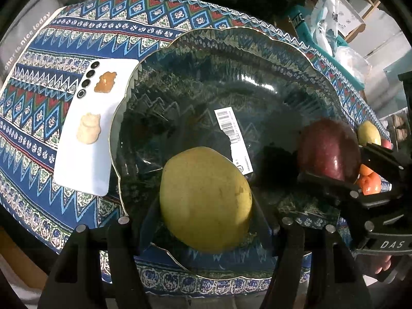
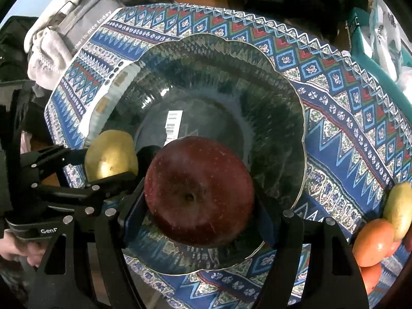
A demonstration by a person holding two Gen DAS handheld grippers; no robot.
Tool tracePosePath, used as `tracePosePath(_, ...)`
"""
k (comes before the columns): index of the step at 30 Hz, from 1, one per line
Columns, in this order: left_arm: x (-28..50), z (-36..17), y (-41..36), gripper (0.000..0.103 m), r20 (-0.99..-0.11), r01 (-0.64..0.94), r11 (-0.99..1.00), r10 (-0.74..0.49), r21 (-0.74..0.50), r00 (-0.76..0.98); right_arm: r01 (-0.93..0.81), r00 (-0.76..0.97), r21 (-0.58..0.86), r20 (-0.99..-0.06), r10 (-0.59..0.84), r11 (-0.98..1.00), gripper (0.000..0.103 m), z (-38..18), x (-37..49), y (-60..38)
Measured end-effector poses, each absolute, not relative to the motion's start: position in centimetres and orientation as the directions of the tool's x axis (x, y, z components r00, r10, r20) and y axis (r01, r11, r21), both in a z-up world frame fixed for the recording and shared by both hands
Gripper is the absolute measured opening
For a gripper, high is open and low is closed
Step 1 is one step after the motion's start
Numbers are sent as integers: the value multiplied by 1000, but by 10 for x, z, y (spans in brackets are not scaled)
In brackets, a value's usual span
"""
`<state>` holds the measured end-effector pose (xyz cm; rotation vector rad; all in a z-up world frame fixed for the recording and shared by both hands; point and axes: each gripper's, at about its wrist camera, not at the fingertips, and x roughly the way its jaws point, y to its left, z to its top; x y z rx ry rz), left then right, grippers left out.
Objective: Organize fruits
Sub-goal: 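Lower the pear and apple into the glass bowl and open both tools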
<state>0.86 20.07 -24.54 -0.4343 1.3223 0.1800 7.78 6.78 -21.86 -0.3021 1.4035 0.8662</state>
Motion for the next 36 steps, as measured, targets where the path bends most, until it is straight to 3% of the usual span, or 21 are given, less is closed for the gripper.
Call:
tracePosePath(17, -2, -198, 193, 70, -932, -320, 926, -81, -201, 352, -611, 15, 376, -874, 486, 696, 78, -174, 88, 38)
tracePosePath(36, 5, -129, 118, 75, -865, -161, 956, -141, -245, 482, -572, 271, 279, -823, 499, 771, 83, -92, 80, -61)
